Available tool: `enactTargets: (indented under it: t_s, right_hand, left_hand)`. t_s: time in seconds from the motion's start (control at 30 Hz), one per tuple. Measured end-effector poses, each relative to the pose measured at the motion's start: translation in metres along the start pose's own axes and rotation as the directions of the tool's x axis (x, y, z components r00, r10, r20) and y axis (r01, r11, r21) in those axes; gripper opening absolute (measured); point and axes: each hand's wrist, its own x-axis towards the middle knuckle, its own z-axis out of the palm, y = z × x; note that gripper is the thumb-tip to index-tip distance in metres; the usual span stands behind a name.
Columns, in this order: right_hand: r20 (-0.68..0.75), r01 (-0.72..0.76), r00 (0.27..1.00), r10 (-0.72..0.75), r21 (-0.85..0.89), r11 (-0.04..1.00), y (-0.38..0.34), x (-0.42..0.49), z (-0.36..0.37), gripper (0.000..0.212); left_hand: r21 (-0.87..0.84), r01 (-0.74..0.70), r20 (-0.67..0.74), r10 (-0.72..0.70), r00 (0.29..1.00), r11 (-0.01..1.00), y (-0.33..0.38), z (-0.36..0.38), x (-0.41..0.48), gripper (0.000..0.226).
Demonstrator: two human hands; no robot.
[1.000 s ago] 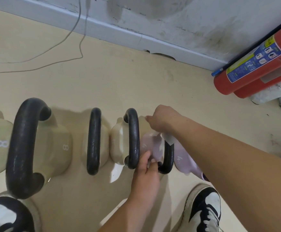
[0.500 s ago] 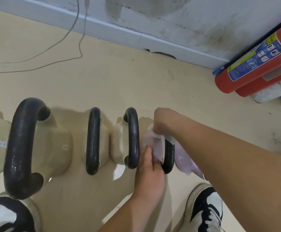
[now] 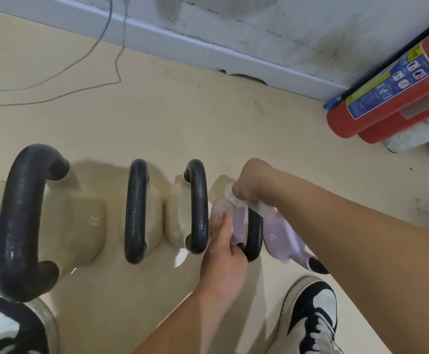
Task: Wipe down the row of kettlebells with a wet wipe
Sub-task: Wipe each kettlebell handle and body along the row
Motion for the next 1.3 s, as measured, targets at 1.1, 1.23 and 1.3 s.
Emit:
enactTargets:
  t_s: [1.1, 1.23, 1.3]
  right_hand:
    - [0.003, 0.039, 0.999, -0.039, -0.153, 0.987, -0.007, 0.011, -0.003, 0.031]
    - [-0.020, 0.045, 0.999, -0.051, -0.237, 0.970, -0.005, 0.004, 0.000, 0.023]
    - [-0.075, 0.062, 0.994, -0.078, -0.194, 0.979, -0.001, 0.000, -0.001, 0.012]
  left_hand:
    - [-0.057, -0.012, 0.015, 0.012, 1.000, 0.998, -0.009, 0.003, 0.008, 0.072]
    - [-0.052, -0.032, 0.003, 0.032, 0.999, 0.998, -0.010, 0.003, 0.008, 0.072]
    - [-0.039, -0.045, 0.000, 0.045, 0.999, 0.998, -0.012, 0.003, 0.009, 0.071]
